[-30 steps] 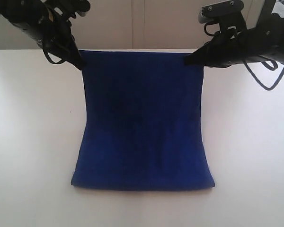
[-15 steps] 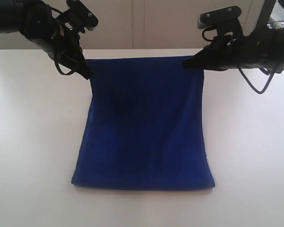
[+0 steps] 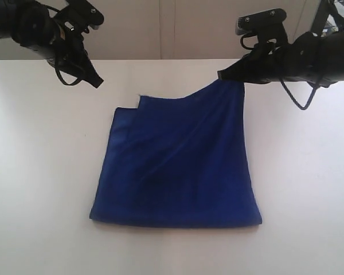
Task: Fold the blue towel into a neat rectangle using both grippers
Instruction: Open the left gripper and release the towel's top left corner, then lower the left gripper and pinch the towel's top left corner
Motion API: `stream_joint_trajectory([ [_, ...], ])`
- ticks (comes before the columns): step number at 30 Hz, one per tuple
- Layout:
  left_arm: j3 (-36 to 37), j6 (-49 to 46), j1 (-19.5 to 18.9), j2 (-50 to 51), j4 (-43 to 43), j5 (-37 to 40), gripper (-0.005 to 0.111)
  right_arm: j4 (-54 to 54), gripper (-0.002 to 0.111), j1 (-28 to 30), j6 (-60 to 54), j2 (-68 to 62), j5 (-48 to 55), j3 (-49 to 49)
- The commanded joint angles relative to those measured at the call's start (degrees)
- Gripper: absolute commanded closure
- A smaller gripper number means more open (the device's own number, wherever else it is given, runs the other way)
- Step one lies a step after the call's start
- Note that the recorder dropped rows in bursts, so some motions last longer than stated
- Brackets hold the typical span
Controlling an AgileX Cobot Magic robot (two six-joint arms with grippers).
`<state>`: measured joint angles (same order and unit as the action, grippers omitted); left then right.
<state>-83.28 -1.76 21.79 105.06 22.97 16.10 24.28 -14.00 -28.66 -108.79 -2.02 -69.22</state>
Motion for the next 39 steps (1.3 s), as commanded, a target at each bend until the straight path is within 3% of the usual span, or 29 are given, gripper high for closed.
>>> stream_joint_trajectory([
  [1, -0.14, 0.79, -0.01, 0.89, -1.59, -0.05, 0.107, -0.18, 0.108, 0.00, 0.28, -0.92, -0.64, -0.59],
  [5, -0.25, 0.79, -0.01, 5.00, -10.17, -1.16, 0.107, -0.18, 0.108, 0.00, 0.28, -1.18, -0.64, -0.59],
  [9, -5.66, 0.68, -1.26, 9.26, -16.93, 5.11, 0.107, -0.18, 0.108, 0.00, 0.28, -3.46, -1.14, -0.59],
  [11, -9.86, -2.19, -3.79, 11.32, -26.62, 7.80, 0.107, -0.18, 0.108, 0.00, 0.28, -4.56, -1.04, -0.59],
  [14, -16.79, -18.09, -7.35, 15.98, -48.70, 14.22, 0.107, -0.18, 0.108, 0.00, 0.28, -5.95, -1.04, -0.59],
  [17, -21.24, -22.82, -8.54, 20.35, -59.29, 17.19, 0.107, -0.18, 0.108, 0.00, 0.39, -6.41, -1.04, -0.59],
  [27, -31.71, -24.13, -7.79, 31.64, -67.81, 16.94, 0.106, -0.18, 0.108, 0.00, 0.38, -6.70, -1.15, -0.59],
  [33, -34.03, -25.84, -7.39, 34.31, -70.59, 16.75, 0.076, -0.18, 0.108, 0.00, 0.38, -6.70, -1.15, -0.59],
  [39, -34.05, -29.96, -7.39, 35.37, -74.55, 16.50, 0.067, -0.18, 0.108, 0.00, 0.38, -6.70, -1.15, -0.59],
])
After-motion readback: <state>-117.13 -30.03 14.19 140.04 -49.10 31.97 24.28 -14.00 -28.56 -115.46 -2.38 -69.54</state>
